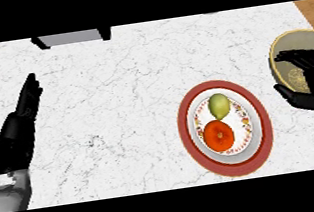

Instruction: Pick the lemon from the plate and place it in the bowl

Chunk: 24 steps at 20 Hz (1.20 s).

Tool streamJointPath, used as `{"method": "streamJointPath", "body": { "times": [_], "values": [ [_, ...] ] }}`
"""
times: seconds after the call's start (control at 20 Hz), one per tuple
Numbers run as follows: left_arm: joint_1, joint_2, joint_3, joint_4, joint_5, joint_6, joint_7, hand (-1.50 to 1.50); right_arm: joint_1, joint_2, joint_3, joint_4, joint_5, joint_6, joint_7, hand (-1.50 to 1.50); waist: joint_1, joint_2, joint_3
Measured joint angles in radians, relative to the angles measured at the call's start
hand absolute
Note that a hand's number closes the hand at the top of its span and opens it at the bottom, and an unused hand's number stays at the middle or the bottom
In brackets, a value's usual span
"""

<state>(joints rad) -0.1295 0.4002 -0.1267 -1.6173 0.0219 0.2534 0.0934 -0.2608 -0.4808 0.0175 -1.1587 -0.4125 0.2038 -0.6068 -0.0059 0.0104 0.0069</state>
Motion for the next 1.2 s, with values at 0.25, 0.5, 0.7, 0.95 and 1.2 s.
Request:
{"method": "streamJointPath", "body": {
  "times": [0.25, 0.5, 0.7, 0.95, 1.2],
  "values": [
    [-0.059, -0.011, 0.020, 0.031, -0.010, 0.015, 0.030, 0.00, 0.026, -0.073, -0.004, 0.097, 0.143, 0.054, -0.258, -1.50, 0.006, -0.003, -0.003],
    [-0.088, -0.021, 0.019, 0.027, -0.025, 0.019, 0.071, 0.00, 0.019, -0.159, 0.039, 0.091, 0.295, 0.011, -0.262, -1.50, 0.008, -0.008, -0.006],
    [-0.090, -0.026, 0.028, 0.049, -0.032, 0.019, 0.058, 0.00, -0.004, -0.216, 0.096, 0.010, 0.410, -0.038, -0.144, -1.50, 0.004, -0.011, -0.008],
    [-0.091, -0.029, 0.033, 0.046, -0.035, 0.009, 0.064, 0.00, -0.039, -0.242, 0.191, -0.114, 0.546, -0.063, 0.063, -1.50, 0.005, -0.013, -0.009],
    [-0.080, -0.039, 0.041, 0.045, -0.044, 0.000, 0.053, 0.00, -0.081, -0.211, 0.275, -0.219, 0.641, -0.022, 0.251, -1.50, 0.008, -0.013, -0.008]
  ]
}}
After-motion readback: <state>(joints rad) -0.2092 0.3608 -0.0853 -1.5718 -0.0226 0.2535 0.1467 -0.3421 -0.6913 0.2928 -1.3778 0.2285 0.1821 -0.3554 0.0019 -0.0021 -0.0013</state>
